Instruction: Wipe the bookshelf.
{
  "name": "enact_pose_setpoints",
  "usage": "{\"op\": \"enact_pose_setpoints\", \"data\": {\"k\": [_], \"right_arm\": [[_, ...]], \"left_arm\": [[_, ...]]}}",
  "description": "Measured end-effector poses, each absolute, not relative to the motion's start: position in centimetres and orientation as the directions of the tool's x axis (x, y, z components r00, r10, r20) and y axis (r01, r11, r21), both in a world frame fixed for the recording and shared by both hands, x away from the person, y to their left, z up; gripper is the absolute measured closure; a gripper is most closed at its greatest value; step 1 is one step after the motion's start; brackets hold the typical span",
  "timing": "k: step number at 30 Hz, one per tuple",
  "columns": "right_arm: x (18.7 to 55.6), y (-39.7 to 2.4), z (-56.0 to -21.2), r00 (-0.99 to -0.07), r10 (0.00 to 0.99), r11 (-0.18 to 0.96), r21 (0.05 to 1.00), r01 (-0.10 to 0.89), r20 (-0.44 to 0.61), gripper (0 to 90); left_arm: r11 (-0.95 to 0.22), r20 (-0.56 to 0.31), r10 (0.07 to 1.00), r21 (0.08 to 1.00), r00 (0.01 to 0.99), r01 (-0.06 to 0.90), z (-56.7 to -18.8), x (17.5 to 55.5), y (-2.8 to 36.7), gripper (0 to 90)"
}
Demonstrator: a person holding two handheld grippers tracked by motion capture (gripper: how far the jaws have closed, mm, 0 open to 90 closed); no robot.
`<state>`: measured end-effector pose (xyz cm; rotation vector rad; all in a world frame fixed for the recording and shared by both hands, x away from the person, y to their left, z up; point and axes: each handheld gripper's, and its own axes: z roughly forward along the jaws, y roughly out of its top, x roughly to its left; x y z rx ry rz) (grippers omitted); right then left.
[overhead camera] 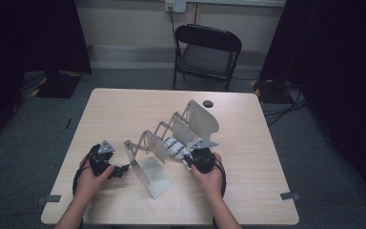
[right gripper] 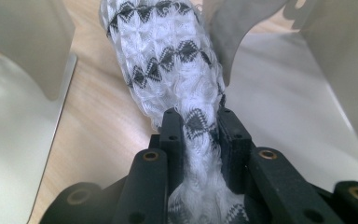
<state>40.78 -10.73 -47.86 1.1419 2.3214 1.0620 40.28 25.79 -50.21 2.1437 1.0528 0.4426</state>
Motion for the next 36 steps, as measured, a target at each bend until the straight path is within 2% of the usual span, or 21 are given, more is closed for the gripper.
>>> {"op": "enact_pose_setpoints", "data": {"k": [5,14,18,36], "right_arm": [[40.3,-10.7,-47.2,-0.631,0.775,0.394,0.765,0.509,0.02,75.4],[39.6,-11.0,-40.7,-0.643,0.766,0.334,0.853,0.401,0.002,75.5],[40.0,-11.5,-39.2,-0.627,0.779,0.302,0.874,0.381,0.004,75.5],[40.8,-12.0,-46.6,-0.609,0.793,0.395,0.76,0.516,0.002,75.4]], "left_arm": [[-0.427,-0.001,0.791,0.716,0.612,0.553,-50.2,40.3,25.8,0.2],[-0.43,0.004,0.79,0.715,0.613,0.55,-50.2,40.3,25.8,0.2],[-0.431,0.004,0.79,0.715,0.613,0.55,-50.2,40.3,25.8,0.2],[-0.43,0.003,0.79,0.715,0.613,0.55,-50.2,40.3,25.8,0.2]]}}
